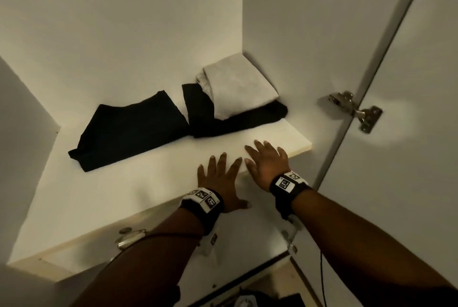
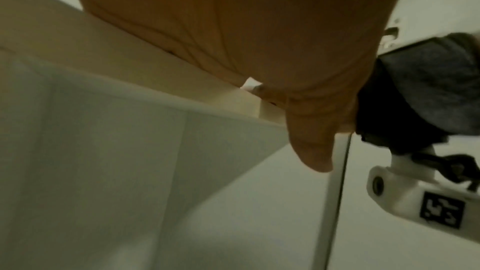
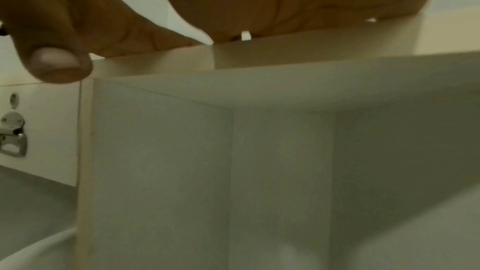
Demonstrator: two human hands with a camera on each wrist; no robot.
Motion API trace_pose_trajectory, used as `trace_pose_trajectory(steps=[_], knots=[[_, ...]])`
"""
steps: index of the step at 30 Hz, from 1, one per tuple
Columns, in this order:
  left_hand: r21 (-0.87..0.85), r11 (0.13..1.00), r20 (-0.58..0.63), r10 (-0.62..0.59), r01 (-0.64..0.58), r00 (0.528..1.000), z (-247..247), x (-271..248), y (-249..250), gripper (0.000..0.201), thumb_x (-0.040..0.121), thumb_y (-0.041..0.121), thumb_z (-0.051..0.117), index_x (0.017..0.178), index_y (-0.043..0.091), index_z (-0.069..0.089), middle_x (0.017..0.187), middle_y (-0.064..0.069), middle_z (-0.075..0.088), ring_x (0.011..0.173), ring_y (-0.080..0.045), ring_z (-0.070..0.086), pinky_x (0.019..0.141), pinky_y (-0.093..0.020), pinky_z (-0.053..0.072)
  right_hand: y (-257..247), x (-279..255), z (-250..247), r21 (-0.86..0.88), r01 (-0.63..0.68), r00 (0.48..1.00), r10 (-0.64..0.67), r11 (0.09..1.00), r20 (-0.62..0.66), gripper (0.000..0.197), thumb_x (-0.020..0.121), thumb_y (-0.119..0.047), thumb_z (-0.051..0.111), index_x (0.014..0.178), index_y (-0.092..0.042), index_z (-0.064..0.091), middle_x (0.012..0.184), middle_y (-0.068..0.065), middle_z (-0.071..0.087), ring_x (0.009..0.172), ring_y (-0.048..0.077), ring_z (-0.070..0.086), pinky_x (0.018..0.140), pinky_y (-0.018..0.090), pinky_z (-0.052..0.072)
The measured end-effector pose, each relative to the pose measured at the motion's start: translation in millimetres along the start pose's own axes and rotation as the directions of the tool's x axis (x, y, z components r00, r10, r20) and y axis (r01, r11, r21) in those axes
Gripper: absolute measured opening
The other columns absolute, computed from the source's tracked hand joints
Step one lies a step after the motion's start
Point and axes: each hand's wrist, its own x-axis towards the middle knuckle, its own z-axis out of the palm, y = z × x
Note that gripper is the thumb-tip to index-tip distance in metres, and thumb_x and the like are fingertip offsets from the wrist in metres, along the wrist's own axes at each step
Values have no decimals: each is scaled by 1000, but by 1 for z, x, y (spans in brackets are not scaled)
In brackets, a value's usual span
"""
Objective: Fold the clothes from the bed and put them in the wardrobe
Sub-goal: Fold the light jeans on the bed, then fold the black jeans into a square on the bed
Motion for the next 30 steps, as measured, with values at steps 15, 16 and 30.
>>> trace_pose_trajectory(steps=[15, 16, 30], knots=[[-68, 931, -26, 358, -359, 933, 135, -137, 22, 97, 73, 68, 74, 154, 40, 29, 164, 1, -31, 154, -36, -11, 117, -56, 32, -8, -281, 49, 110, -429, 898, 409, 897, 163, 91, 87, -51, 68, 159, -37, 15, 163, 5, 27, 152, 32, 16, 115, 58, 31], [-106, 920, 24, 380, -376, 924, 142, -148, 26, 97, 73, 66, 74, 155, 40, 29, 162, 3, -34, 154, -36, -9, 117, -55, 33, -5, -301, 52, 93, -464, 877, 442, 881, 189, 89, 88, -50, 68, 159, -36, 17, 163, 5, 27, 151, 32, 17, 115, 57, 32], [-157, 868, 503, 481, -472, 718, 297, -365, 102, 100, 78, 64, 74, 159, 34, 25, 153, 5, -50, 148, -29, 35, 118, -36, 37, -68, -672, 124, 210, -827, 558, 712, 522, 426, 49, 94, -46, 64, 136, -22, 59, 133, 1, 65, 120, 23, 61, 101, 30, 47]])
